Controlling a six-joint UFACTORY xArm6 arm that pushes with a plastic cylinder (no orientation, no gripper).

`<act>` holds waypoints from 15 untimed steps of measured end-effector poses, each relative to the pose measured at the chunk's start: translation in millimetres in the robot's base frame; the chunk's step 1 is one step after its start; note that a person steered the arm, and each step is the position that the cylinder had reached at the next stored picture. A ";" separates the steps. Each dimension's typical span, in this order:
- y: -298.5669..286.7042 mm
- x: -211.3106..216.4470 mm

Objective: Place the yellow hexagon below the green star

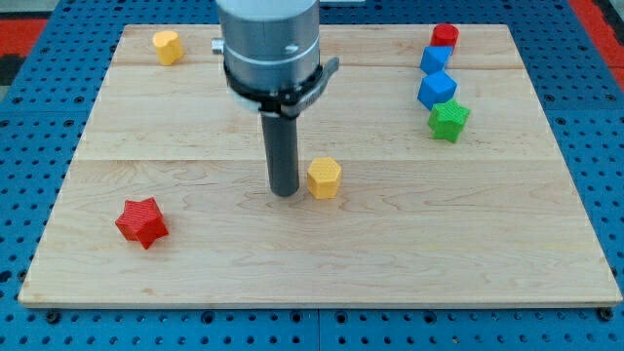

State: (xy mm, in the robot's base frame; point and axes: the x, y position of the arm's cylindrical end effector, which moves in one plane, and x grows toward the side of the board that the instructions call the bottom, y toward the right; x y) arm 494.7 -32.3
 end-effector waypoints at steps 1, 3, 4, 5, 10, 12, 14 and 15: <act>61.8 -7.9; 25.5 -24.1; 33.7 -36.7; 82.1 -38.8; 134.6 -66.0; 145.0 -65.2; 165.4 -57.5; 169.2 -56.4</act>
